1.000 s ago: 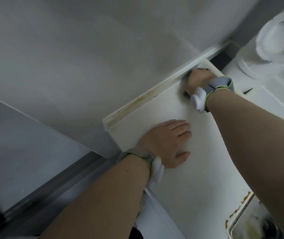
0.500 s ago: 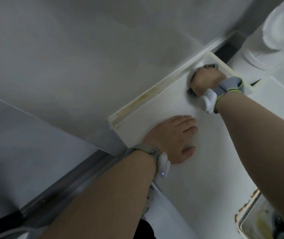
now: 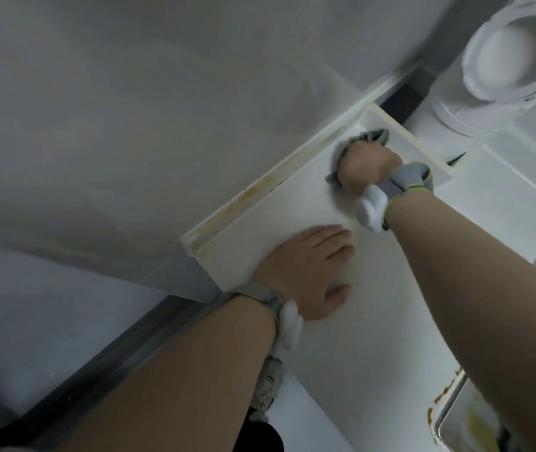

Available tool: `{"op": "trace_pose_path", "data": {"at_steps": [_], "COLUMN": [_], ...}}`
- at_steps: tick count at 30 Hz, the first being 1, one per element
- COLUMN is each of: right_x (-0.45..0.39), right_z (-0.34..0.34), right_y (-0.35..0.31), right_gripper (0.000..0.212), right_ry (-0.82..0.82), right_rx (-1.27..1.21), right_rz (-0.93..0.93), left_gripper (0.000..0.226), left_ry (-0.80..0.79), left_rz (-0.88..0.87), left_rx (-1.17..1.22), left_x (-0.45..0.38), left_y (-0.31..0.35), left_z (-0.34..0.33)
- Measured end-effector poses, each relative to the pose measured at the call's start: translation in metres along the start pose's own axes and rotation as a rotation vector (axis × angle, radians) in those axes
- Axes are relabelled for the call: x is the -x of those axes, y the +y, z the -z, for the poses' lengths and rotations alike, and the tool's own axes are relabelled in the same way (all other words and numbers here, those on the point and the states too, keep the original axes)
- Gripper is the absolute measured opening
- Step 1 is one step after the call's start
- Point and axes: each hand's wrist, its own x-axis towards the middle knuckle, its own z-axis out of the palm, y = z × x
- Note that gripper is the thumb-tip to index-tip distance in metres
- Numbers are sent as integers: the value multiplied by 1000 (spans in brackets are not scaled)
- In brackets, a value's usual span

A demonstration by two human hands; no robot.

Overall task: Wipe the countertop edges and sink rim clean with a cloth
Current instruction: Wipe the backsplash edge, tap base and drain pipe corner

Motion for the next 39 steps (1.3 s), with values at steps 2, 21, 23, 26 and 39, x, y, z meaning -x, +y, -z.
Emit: {"op": "trace_pose_path", "data": {"at_steps": [2,21,23,26,39], "right_x": [-7,22,20,27,26], "right_z": [6,-11,-16,-20,-33], "right_y": [-9,24,26,25,28], "right_gripper": [37,47,47,32,45], "right_ry": [56,54,34,4,110], "right_rx": [-82,16,-11,18,-66], "right_rz": [7,0,-24,-9,14], "left_gripper": [58,58,57,51,48], "left_ry": [24,14,30,81,54], "left_rz": [-14,-4,-14,3,13], "left_rx": [12,-4,13,43,67], "left_x": [1,0,-1,2,-9], "left_y": [-1,1,-1,-1,-2], "left_z": [-1,3,3,4,3]}}
